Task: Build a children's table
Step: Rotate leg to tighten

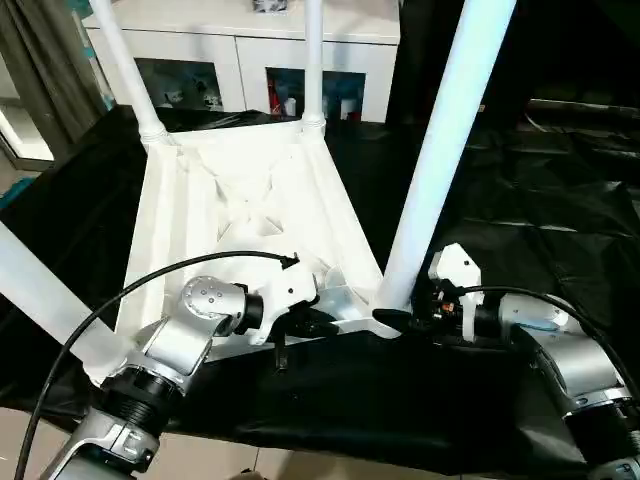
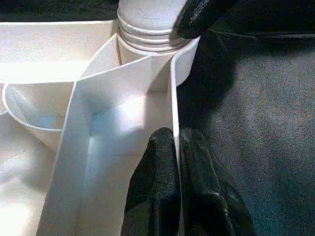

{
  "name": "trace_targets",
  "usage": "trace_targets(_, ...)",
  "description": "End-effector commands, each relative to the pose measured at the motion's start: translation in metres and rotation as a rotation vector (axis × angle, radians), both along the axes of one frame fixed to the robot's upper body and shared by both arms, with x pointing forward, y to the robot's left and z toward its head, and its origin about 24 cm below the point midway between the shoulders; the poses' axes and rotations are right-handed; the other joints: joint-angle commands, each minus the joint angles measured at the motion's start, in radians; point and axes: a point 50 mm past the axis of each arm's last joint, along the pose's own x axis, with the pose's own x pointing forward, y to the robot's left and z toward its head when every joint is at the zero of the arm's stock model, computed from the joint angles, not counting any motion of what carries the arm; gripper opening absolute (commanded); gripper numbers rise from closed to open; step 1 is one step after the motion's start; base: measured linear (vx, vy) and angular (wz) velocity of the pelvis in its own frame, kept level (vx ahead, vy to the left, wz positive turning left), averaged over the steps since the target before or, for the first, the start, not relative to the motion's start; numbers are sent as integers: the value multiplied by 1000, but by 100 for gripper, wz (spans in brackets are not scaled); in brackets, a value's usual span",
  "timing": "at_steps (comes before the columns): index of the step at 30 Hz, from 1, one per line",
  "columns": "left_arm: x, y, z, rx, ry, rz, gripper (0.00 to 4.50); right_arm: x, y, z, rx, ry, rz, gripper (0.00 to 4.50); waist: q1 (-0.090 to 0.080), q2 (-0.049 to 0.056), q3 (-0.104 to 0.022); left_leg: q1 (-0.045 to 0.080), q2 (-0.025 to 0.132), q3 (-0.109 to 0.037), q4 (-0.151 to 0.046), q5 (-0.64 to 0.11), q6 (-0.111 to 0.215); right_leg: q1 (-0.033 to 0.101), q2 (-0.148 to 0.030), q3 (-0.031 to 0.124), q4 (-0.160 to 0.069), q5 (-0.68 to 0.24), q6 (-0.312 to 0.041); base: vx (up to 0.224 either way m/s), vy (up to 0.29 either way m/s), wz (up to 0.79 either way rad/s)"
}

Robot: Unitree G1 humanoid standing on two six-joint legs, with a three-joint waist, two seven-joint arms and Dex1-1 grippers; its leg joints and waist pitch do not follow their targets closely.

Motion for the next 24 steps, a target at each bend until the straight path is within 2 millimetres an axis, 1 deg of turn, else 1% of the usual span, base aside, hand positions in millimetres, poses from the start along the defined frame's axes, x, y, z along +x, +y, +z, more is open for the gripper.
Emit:
trace_targets(1,-4,-3,-1,-51,24,-16,0,-1,2,-1,-12,-4,27,283,2,-28,-52,8,48,-13,-58,-155,86,44,-57,27,-71,-140,-224,0,0,0)
trace_targets(2,-5,-3,-1,-51,27,-16,0,-2,2,-1,-12,1,32,283,2,-28,-52,8,47,-13,-58,-157,86,44,-57,27,-71,-142,-223,0,0,0)
trace_targets(5,-5,-3,-1,-48,33,-19,0,-2,1,-2,-20,4,36,262,2,-28,-53,8,47,-13,-57,-149,87,45,-57,27,-69,-132,-225,0,0,0)
trace_targets(9,-5,-3,-1,-48,31,-17,0,-2,0,-3,-25,6,35,256,3,-30,-53,7,46,-12,-55,-139,94,47,-56,26,-67,-113,-229,0,0,0)
trace_targets(15,-2,-1,-2,-34,16,14,0,-2,1,-9,-31,19,7,256,2,-30,-53,8,47,-13,-55,-148,90,45,-56,26,-68,-132,-228,0,0,0)
trace_targets(16,0,0,-4,-20,7,41,0,1,0,-12,-40,19,-44,256,2,-29,-52,8,47,-13,-56,-150,89,45,-56,26,-69,-135,-228,0,0,0)
trace_targets(18,8,2,-7,13,-15,118,0,12,-3,-22,-57,7,-226,255,-3,-28,-46,8,45,-12,-60,-180,74,39,-56,26,-76,-192,-222,0,0,0)
trace_targets(19,13,0,-8,15,-19,171,0,18,-4,-30,-54,11,-373,254,-12,-28,-44,11,42,-16,-67,-235,29,39,-57,25,-85,-306,-195,0,0,0)
trace_targets(21,16,-3,-9,15,-9,215,0,21,-4,-36,-42,29,-477,254,-20,-28,-43,9,43,-20,-71,-255,5,40,-58,24,-85,-344,-179,0,0,0)
trace_targets(22,19,-9,-9,14,-17,253,0,25,0,-41,-27,40,-574,254,-25,-26,-43,15,43,-21,-72,-284,-8,34,-57,26,-90,-367,-169,0,0,0)
trace_targets(23,23,-16,-10,16,-27,308,0,29,5,-46,-27,47,-702,254,-31,-26,-42,18,44,-21,-73,-304,-14,30,-56,28,-92,-371,-167,0,0,0)
trace_targets(24,23,-16,-10,16,-27,308,0,29,5,-46,-27,47,-702,254,-36,-23,-43,16,42,-23,-75,-313,-21,31,-56,27,-93,-374,-164,0,0,0)
